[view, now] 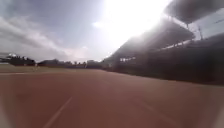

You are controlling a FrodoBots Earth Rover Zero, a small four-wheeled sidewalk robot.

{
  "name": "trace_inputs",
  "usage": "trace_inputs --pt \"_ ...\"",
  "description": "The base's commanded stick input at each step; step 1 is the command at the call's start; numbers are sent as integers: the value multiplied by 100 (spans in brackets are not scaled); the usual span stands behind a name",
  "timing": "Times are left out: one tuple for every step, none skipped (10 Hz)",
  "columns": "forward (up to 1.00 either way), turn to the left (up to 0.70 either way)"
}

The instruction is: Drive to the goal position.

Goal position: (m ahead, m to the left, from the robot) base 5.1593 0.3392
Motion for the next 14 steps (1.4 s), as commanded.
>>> trace_inputs --pt "70 25" --pt "70 9" --pt "70 0" --pt "70 0" --pt "70 0" --pt "70 0" --pt "70 0" --pt "70 0" --pt "70 0" --pt "70 0" --pt "70 0" --pt "70 0" --pt "70 0" --pt "70 0"
